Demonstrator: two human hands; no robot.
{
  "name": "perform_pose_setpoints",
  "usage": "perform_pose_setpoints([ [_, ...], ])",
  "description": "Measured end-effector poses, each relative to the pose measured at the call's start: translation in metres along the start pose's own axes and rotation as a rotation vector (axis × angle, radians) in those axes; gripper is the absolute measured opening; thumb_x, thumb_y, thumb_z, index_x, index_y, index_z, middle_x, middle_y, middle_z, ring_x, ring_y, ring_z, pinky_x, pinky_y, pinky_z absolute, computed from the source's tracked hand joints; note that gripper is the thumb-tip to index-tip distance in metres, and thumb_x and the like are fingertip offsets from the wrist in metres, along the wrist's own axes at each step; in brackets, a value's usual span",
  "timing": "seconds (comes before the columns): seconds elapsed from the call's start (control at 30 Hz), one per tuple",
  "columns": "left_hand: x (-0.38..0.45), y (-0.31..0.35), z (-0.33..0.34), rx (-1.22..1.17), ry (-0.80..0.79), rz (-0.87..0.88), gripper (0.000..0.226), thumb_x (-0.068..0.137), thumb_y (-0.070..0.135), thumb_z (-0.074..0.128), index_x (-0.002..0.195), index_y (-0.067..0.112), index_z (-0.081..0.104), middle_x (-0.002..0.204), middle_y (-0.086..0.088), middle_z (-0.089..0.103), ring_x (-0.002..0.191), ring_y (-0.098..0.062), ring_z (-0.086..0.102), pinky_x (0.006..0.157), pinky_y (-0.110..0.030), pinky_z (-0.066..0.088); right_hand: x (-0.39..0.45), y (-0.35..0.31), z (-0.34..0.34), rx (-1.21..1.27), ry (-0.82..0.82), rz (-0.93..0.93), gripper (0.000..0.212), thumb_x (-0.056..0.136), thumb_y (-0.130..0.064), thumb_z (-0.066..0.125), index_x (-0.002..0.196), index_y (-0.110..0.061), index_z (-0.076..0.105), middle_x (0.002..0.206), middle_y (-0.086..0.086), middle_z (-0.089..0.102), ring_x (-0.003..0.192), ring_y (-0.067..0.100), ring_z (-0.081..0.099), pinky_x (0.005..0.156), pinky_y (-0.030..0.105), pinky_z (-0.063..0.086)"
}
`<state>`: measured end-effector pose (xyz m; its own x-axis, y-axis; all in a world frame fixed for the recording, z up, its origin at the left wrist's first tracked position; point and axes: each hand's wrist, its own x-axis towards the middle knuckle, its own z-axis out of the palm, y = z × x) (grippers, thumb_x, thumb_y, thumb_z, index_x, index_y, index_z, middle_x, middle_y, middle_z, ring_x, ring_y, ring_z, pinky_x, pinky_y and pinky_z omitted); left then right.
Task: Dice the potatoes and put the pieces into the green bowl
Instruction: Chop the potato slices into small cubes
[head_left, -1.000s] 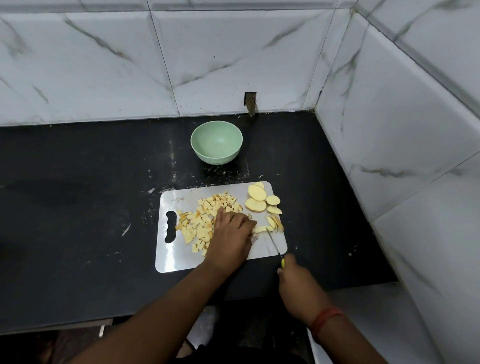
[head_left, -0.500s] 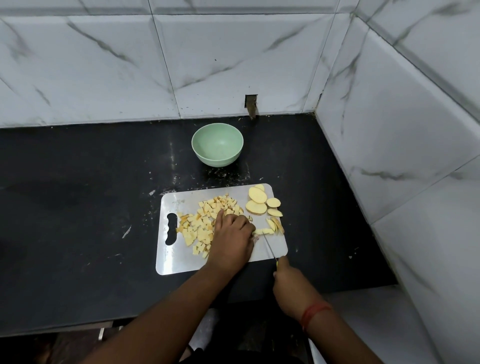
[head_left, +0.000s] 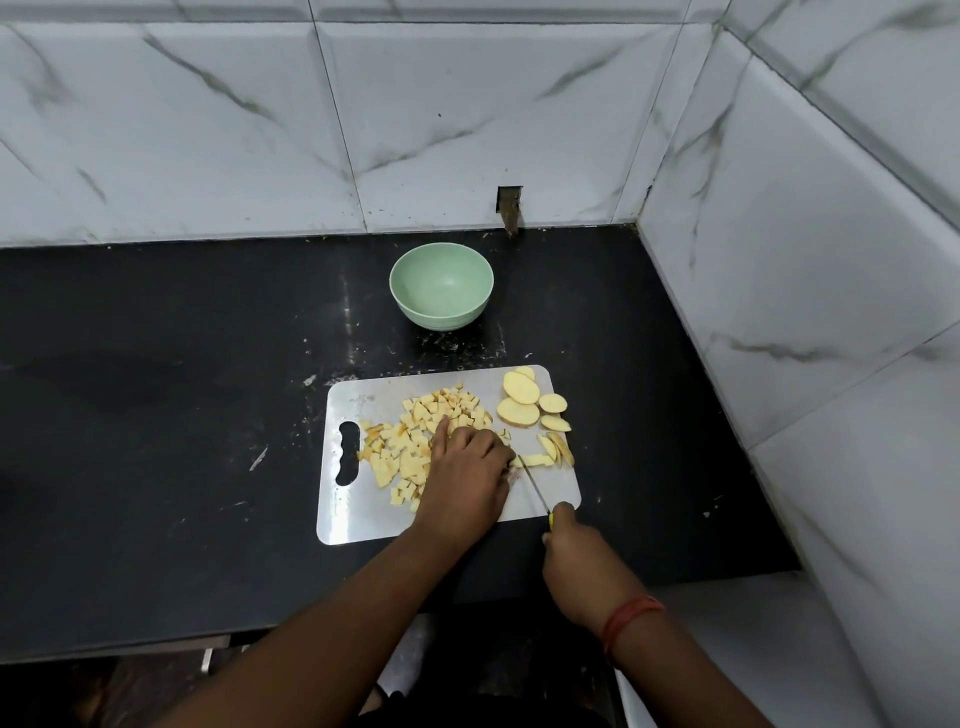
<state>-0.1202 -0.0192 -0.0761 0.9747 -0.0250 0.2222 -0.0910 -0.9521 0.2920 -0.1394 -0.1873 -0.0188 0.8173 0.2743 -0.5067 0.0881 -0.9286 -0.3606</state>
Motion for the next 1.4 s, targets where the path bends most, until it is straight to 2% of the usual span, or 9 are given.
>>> perform_pose_setpoints([
  [0.3,0.001,0.002,0.002,0.028,0.029,-0.014,0.013,0.088,0.030,0.073,0.099,0.022,0.071,0.100,0.005,0.063,0.102,-0.022,0.057,0.117,-0.058,0.031,0.000,0.002,0.003,0.026,-0.088,0.061,0.022,0.097,-0.010,0.039,0.119,-0.008,0.037,0.096,0.011,0.060,0.081,0.024,0.059,0.061,0.030,0.039],
  [0.43,0.000,0.002,0.004,0.037,0.053,-0.010,0.018,0.087,0.028,0.075,0.103,0.022,0.071,0.102,0.004,0.063,0.103,-0.023,0.057,0.117,-0.058,0.031,-0.016,0.012,-0.010,0.120,-0.135,0.046,0.006,0.101,-0.019,0.039,0.103,-0.014,0.040,0.095,0.008,0.059,0.086,0.022,0.059,0.070,0.028,0.039],
  [0.5,0.000,0.003,0.004,0.038,0.077,0.016,0.025,0.086,0.026,0.075,0.109,0.019,0.069,0.107,0.001,0.063,0.105,-0.024,0.058,0.118,-0.058,0.030,-0.020,0.016,-0.023,0.220,-0.098,0.029,0.011,0.102,-0.026,0.041,0.097,-0.016,0.044,0.090,0.004,0.058,0.082,0.018,0.056,0.069,0.029,0.040],
  [0.67,0.007,0.014,0.002,0.124,0.062,0.354,0.028,0.093,0.024,0.065,0.120,0.016,0.068,0.122,-0.004,0.063,0.120,-0.027,0.056,0.117,-0.060,0.029,-0.021,0.022,-0.049,0.468,0.083,0.054,0.021,0.101,-0.026,0.045,0.087,-0.010,0.045,0.077,0.004,0.054,0.068,0.017,0.050,0.063,0.033,0.039],
  [0.8,0.012,0.019,0.004,0.174,0.033,0.481,0.027,0.096,0.026,0.060,0.119,0.015,0.070,0.111,-0.002,0.065,0.108,-0.024,0.059,0.120,-0.056,0.028,-0.016,0.027,-0.050,0.548,0.128,0.064,0.024,0.100,-0.027,0.047,0.085,-0.009,0.042,0.070,0.004,0.048,0.062,0.017,0.044,0.062,0.035,0.041],
  [0.93,0.010,0.011,0.001,0.209,0.029,0.409,0.022,0.099,0.030,0.053,0.106,0.016,0.068,0.103,-0.001,0.061,0.101,-0.023,0.058,0.122,-0.055,0.023,-0.012,0.033,-0.048,0.589,0.104,0.066,0.023,0.100,-0.031,0.046,0.084,-0.015,0.042,0.069,0.003,0.047,0.059,0.016,0.043,0.058,0.033,0.038],
  [1.03,0.012,0.004,-0.003,0.208,0.023,0.303,0.020,0.099,0.033,0.054,0.099,0.016,0.065,0.107,-0.004,0.060,0.107,-0.025,0.057,0.123,-0.055,0.021,-0.010,0.036,-0.048,0.579,0.090,0.061,0.021,0.101,-0.032,0.044,0.085,-0.018,0.043,0.070,0.002,0.048,0.059,0.015,0.044,0.057,0.031,0.037],
  [1.2,0.021,0.013,0.004,0.213,-0.051,0.415,0.041,0.100,0.040,0.052,0.129,0.013,0.062,0.135,-0.008,0.059,0.128,-0.026,0.052,0.124,-0.053,0.019,-0.006,0.034,-0.049,0.555,0.090,0.050,0.020,0.100,-0.033,0.045,0.088,-0.016,0.043,0.071,0.004,0.051,0.059,0.017,0.046,0.056,0.031,0.037],
  [1.4,0.019,0.014,0.007,0.220,-0.091,0.364,0.043,0.101,0.044,0.046,0.131,0.016,0.062,0.136,-0.006,0.058,0.131,-0.025,0.051,0.123,-0.056,0.018,-0.002,0.035,-0.054,0.556,0.083,0.046,0.020,0.100,-0.033,0.044,0.092,-0.016,0.045,0.070,0.004,0.050,0.058,0.016,0.045,0.057,0.032,0.037],
])
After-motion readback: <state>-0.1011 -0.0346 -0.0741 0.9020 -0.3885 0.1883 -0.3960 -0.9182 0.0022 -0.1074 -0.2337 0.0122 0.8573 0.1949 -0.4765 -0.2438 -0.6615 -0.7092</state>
